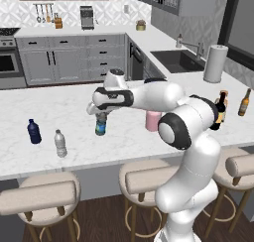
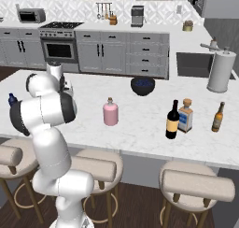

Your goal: Move the plastic bottles in the middle to the plastics group, and the glass bottles in the middle to the glass group.

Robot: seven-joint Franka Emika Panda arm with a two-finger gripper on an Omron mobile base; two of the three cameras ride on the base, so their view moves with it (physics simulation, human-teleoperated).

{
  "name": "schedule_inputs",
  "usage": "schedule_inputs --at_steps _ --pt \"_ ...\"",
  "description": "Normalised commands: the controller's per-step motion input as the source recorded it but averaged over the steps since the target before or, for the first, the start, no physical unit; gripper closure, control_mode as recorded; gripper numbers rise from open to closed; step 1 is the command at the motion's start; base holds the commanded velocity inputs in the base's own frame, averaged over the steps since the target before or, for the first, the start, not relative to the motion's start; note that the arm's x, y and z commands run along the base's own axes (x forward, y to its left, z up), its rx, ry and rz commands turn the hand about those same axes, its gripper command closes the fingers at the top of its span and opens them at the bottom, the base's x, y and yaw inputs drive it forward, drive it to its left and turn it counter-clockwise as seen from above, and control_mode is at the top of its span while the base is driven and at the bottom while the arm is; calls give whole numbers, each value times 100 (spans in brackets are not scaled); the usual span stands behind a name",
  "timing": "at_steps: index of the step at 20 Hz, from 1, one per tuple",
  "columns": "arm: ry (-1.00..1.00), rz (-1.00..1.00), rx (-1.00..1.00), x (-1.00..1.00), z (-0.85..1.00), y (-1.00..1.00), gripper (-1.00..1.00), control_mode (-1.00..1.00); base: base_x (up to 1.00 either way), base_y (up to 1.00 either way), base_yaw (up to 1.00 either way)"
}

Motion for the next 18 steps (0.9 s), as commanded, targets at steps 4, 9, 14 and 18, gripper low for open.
schedule_inputs --at_steps 4,9,14,18 --pt "9 17 0 -13 12 33 100 -100 0 0 0" --pt "0 9 0 -10 -15 76 100 -100 0 0 0" --pt "0 7 0 0 -45 93 100 -100 0 0 0" --pt "0 2 -1 8 -16 63 100 -100 0 0 0"
